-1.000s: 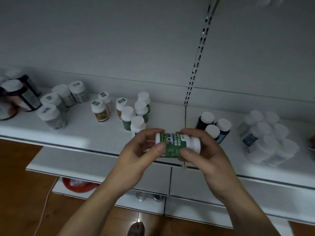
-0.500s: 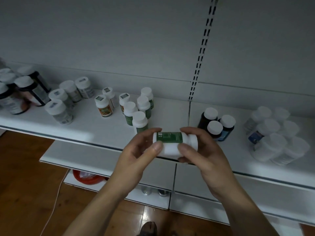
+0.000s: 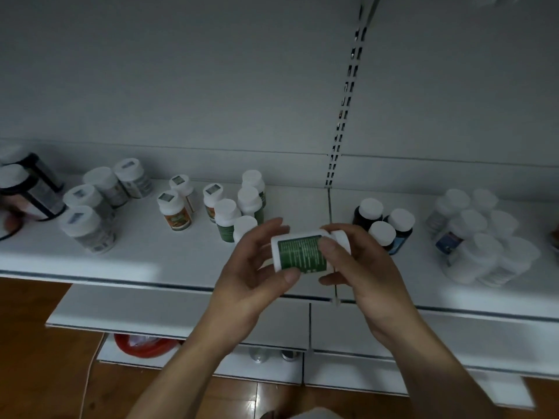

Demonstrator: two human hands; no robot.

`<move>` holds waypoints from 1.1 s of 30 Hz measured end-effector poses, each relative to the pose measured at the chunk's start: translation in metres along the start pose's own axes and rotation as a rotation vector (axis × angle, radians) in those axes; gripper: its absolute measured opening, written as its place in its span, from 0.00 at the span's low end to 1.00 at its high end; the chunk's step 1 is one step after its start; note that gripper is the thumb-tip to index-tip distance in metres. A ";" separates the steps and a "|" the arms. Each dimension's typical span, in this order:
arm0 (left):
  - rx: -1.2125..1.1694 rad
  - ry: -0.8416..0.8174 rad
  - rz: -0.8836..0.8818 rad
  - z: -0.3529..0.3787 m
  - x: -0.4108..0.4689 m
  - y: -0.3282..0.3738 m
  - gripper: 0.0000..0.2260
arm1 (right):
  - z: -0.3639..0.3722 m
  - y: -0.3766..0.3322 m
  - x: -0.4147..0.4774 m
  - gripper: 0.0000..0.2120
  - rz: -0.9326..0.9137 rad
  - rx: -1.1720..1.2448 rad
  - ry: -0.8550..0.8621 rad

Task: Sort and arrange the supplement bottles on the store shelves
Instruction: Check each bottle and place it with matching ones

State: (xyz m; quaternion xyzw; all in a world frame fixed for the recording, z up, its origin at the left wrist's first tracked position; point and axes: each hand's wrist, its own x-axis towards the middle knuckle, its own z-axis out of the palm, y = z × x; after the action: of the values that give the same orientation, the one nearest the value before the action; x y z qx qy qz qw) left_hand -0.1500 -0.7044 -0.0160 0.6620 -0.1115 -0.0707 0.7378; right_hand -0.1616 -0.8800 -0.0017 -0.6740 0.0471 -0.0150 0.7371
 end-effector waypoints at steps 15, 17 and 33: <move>0.042 -0.032 0.013 0.001 0.015 -0.004 0.24 | 0.000 0.004 0.005 0.22 0.010 -0.032 0.058; -0.017 0.010 -0.015 0.003 0.017 0.000 0.18 | -0.001 0.006 0.005 0.26 0.008 -0.019 0.030; 0.356 -0.073 -0.149 -0.004 0.013 -0.015 0.24 | 0.009 0.011 0.009 0.18 -0.018 -0.191 0.154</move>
State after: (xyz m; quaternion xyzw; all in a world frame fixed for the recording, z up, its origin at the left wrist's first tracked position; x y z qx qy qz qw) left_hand -0.1360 -0.7060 -0.0305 0.7855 -0.0996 -0.1285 0.5972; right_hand -0.1519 -0.8705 -0.0125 -0.7382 0.0988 -0.0689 0.6637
